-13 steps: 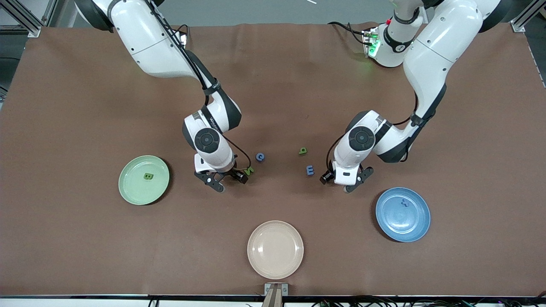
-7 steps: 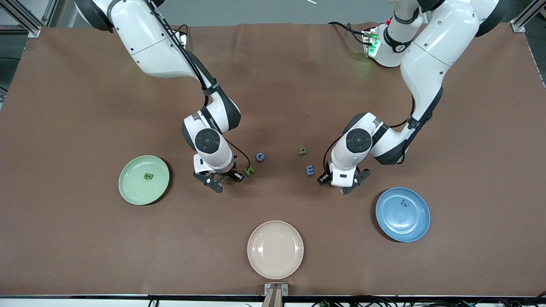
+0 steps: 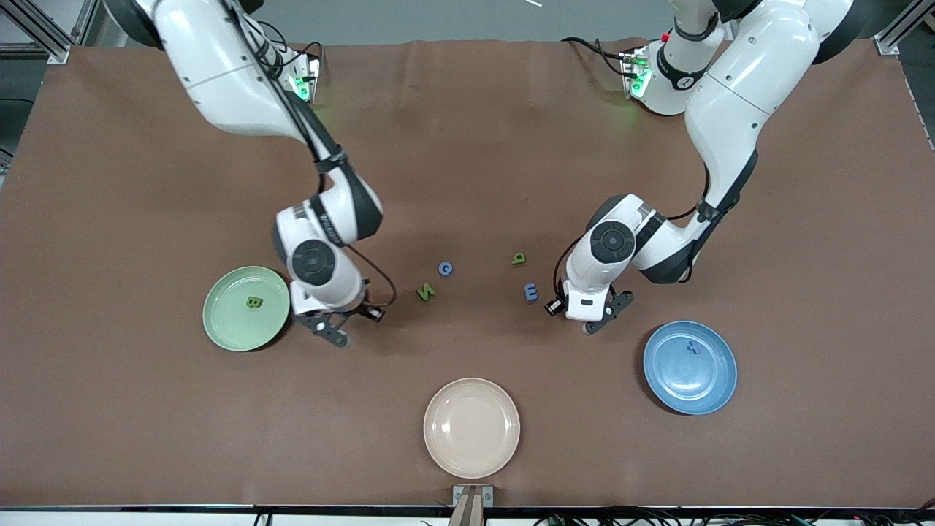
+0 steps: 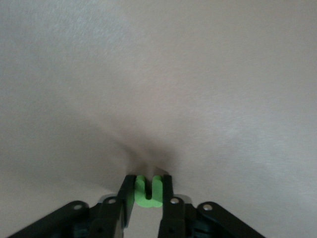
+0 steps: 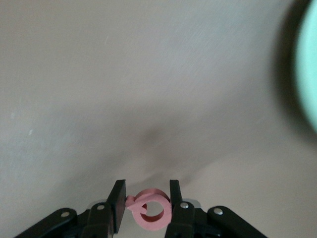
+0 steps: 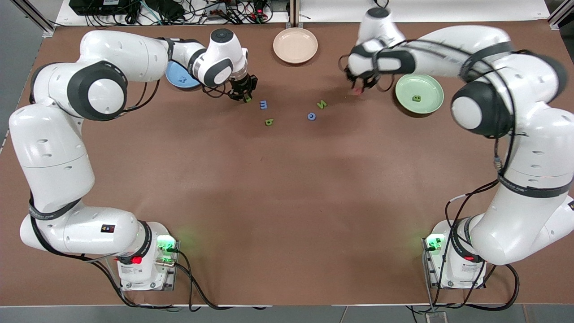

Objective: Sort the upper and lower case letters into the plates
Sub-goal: 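Drop the D on the green plate while the left gripper drops u on blue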

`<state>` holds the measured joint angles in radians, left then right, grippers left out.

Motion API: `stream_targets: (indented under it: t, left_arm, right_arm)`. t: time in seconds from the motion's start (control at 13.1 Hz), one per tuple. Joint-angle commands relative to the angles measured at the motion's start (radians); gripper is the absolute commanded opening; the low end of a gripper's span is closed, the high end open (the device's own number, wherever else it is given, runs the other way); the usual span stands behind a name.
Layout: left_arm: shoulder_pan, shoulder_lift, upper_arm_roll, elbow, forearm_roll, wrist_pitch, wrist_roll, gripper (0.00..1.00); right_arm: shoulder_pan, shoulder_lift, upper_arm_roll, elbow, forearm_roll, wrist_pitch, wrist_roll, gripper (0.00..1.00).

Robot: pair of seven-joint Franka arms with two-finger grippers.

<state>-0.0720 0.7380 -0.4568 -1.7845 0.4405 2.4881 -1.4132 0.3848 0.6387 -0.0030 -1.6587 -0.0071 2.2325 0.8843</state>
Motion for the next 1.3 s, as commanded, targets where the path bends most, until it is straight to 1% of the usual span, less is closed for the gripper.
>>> stream_targets:
  t: [0.0, 0.08, 0.23, 0.38, 0.53, 0.61, 0.84, 0.92, 0.99, 1.07, 1.15, 1.22]
  left_arm:
    - [-0.005, 0.017, 0.03, 0.017, 0.056, 0.003, 0.022, 0.0]
    - [0.004, 0.011, 0.03, 0.04, 0.064, -0.032, 0.046, 0.0]
    - [0.017, -0.002, 0.03, 0.136, 0.064, -0.195, 0.155, 0.0]
    - [0.064, -0.008, 0.03, 0.197, 0.064, -0.273, 0.27, 0.0]
    - [0.121, -0.017, 0.03, 0.209, 0.066, -0.273, 0.392, 0.0]
    - [0.155, -0.017, 0.03, 0.221, 0.066, -0.275, 0.468, 0.01]
    - [0.242, -0.012, 0.029, 0.218, 0.063, -0.275, 0.658, 0.02]
    - [0.254, -0.005, 0.029, 0.217, 0.061, -0.273, 0.674, 0.08]
    - [0.255, 0.001, 0.029, 0.215, 0.058, -0.271, 0.672, 0.22]
    - [0.258, 0.003, 0.029, 0.211, 0.05, -0.27, 0.663, 0.52]
    - [0.258, 0.003, 0.029, 0.206, 0.046, -0.268, 0.656, 0.82]
    - [0.261, -0.005, 0.029, 0.198, 0.04, -0.27, 0.657, 1.0]
  right_arm:
    - [-0.137, -0.099, 0.021, -0.042, -0.005, -0.079, -0.231, 0.0]
    - [-0.193, -0.108, 0.021, -0.056, -0.005, -0.08, -0.345, 0.0]
    - [-0.279, -0.111, 0.02, -0.085, -0.005, -0.054, -0.502, 0.0]
    - [-0.349, -0.113, 0.023, -0.137, -0.005, -0.002, -0.632, 0.0]
    - [-0.383, -0.12, 0.021, -0.223, -0.005, 0.108, -0.705, 0.0]
    - [-0.398, -0.117, 0.021, -0.246, -0.005, 0.142, -0.735, 0.0]
    - [-0.417, -0.114, 0.021, -0.291, -0.005, 0.194, -0.766, 0.02]
    - [-0.42, -0.114, 0.02, -0.297, -0.005, 0.197, -0.766, 0.05]
    - [-0.428, -0.113, 0.02, -0.297, -0.005, 0.197, -0.769, 0.12]
    - [-0.432, -0.113, 0.02, -0.296, -0.007, 0.196, -0.78, 0.4]
    - [-0.432, -0.114, 0.02, -0.293, -0.007, 0.194, -0.797, 0.99]
    - [-0.432, -0.119, 0.021, -0.286, -0.007, 0.185, -0.8, 1.0]
